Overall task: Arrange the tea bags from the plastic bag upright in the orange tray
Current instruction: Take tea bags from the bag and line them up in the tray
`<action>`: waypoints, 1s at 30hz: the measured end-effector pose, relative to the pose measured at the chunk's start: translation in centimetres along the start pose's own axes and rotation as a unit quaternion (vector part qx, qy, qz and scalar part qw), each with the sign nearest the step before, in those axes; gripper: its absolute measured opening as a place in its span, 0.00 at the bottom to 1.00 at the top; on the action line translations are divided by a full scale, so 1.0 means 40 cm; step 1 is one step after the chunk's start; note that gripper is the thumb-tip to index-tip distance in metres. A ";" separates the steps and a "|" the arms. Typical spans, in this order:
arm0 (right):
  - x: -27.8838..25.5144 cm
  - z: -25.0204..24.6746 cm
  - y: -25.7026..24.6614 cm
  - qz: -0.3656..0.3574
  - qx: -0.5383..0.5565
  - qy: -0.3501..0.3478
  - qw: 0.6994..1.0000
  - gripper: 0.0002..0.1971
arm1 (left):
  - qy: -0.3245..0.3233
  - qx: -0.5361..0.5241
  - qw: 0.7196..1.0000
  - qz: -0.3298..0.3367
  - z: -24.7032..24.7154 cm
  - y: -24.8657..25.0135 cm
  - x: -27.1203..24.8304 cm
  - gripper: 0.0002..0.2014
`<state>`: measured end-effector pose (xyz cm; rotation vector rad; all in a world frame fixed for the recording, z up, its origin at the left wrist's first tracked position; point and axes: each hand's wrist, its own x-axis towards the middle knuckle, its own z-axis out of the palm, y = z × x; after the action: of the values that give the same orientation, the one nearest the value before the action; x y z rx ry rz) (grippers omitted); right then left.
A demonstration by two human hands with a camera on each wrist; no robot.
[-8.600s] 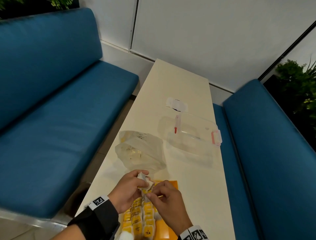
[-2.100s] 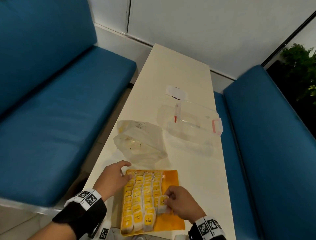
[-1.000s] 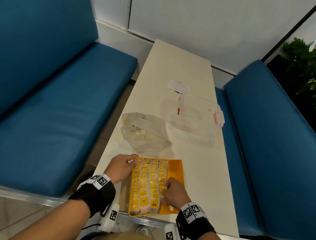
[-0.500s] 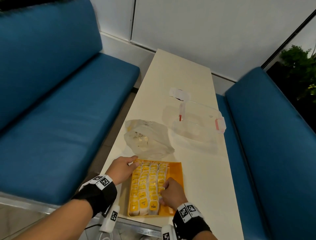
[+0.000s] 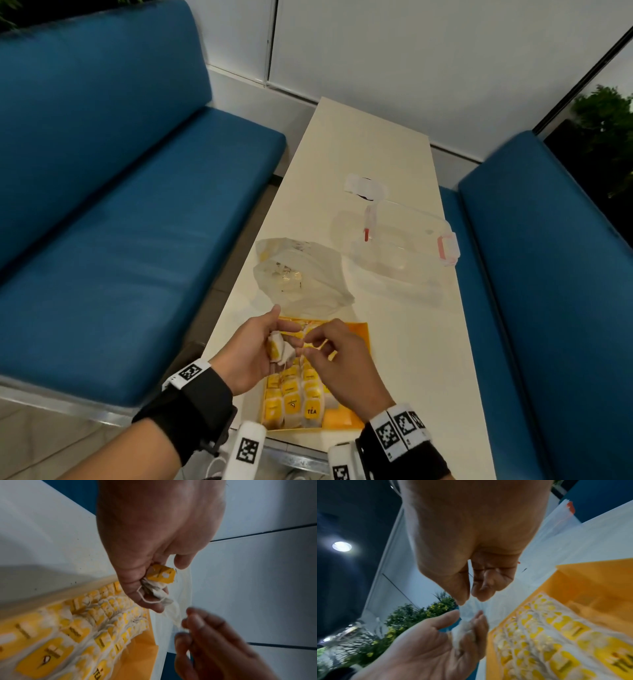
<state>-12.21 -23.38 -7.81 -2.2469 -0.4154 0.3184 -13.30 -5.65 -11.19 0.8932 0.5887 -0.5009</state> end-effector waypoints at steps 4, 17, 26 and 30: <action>0.004 0.026 -0.018 0.024 0.029 -0.017 0.999 0.12 | -0.020 0.018 1.000 0.005 0.033 -0.011 0.004 0.29; 0.039 -0.010 0.042 0.141 0.199 -0.003 0.970 0.12 | -0.075 0.043 0.995 0.040 0.018 -0.026 0.020 0.16; 0.028 -0.016 0.039 0.102 0.210 -0.053 0.971 0.16 | -0.042 0.094 0.993 0.050 0.006 -0.026 0.030 0.11; 0.030 -0.021 0.049 0.084 0.151 -0.022 0.985 0.10 | -0.049 0.096 0.993 0.040 0.009 -0.018 0.030 0.11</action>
<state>-10.44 -24.69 -8.88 -1.9814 -0.1854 0.4868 -12.77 -6.54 -12.22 1.0647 0.4192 -0.5319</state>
